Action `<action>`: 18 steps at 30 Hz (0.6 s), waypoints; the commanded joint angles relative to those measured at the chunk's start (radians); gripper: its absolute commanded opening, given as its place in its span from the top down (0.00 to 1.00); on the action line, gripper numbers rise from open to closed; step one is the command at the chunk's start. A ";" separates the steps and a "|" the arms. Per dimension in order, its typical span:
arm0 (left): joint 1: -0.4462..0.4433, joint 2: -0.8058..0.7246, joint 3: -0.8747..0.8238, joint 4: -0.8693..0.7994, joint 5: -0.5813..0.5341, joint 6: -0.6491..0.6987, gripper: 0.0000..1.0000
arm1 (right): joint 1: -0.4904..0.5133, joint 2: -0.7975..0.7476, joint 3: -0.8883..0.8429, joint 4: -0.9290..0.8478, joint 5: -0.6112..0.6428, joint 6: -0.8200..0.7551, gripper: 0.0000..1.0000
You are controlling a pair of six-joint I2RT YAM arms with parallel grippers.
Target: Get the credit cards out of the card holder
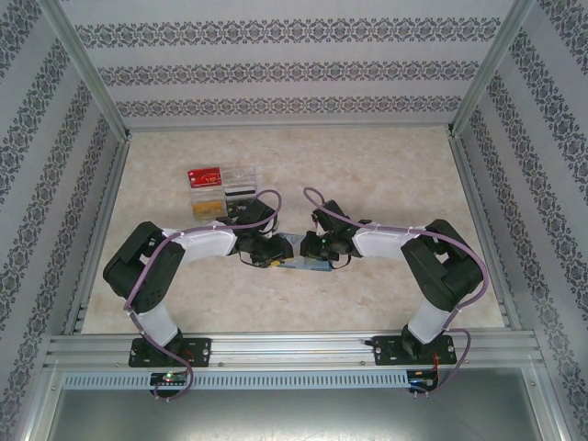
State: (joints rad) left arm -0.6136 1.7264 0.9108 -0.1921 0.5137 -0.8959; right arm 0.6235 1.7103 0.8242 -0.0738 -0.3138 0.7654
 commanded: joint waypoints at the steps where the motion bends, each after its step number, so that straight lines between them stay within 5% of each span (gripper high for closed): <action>1: -0.009 0.029 0.025 0.057 0.035 -0.008 0.65 | -0.011 0.052 -0.036 -0.022 0.026 0.019 0.83; 18: -0.009 -0.002 0.016 0.158 0.075 -0.011 0.68 | -0.038 -0.048 -0.022 -0.011 -0.032 0.020 0.74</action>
State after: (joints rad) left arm -0.6140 1.7367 0.9150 -0.1501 0.5522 -0.8982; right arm 0.6018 1.6955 0.8162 -0.0597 -0.3386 0.7845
